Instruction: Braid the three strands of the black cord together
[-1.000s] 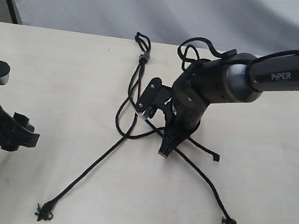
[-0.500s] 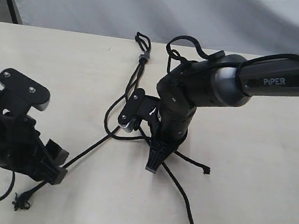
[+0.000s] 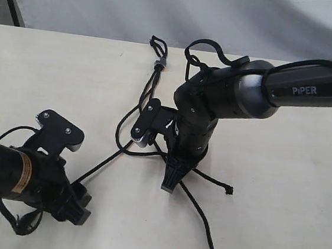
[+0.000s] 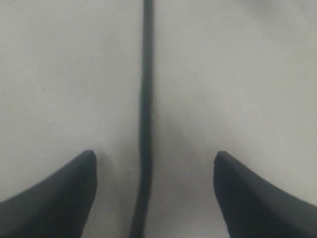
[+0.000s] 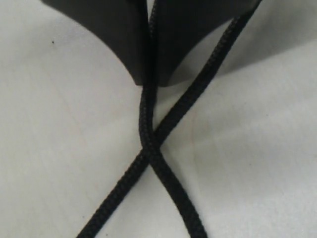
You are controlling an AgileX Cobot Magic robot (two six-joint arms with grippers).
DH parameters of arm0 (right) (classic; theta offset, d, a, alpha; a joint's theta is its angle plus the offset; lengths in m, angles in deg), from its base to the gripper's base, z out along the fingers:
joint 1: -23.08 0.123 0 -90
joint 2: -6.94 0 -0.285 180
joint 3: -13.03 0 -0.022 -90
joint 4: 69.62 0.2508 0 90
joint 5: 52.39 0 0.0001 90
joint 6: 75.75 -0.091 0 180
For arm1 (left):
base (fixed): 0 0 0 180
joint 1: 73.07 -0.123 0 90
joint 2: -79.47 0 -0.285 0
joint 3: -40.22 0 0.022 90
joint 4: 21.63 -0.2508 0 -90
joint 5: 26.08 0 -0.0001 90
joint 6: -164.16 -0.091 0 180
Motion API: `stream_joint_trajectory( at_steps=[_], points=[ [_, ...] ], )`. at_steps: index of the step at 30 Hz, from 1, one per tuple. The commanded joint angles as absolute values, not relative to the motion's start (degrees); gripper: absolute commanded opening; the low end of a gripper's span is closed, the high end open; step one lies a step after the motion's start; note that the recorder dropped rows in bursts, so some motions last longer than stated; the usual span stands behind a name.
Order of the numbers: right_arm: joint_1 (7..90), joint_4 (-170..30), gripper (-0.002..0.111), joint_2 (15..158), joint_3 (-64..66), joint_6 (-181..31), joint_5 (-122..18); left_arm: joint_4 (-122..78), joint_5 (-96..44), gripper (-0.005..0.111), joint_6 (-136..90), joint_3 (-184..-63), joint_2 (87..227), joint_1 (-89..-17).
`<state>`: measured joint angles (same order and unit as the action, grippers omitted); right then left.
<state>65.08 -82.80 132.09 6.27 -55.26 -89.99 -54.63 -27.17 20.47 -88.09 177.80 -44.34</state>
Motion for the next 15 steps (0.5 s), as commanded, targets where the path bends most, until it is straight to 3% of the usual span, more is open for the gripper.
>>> stream_joint_trajectory(
  at_steps=[1,5,6,15],
  points=[
    [65.4,-81.1,0.000,132.8,5.7,-55.0,-91.9,-54.8,-28.8,0.055,20.5,-88.3,179.7,-49.0],
    [65.4,-81.1,0.000,132.8,5.7,-55.0,-91.7,-54.8,-28.8,0.017,20.5,-88.3,179.9,-49.2],
    [65.4,-81.1,0.000,132.8,5.7,-55.0,-91.7,-54.8,-28.1,0.000,20.5,-88.3,179.9,-49.2],
    [65.4,-81.1,0.000,132.8,5.7,-55.0,-91.5,-51.4,-16.3,0.001,21.4,-87.3,179.8,-46.7]
  ],
)
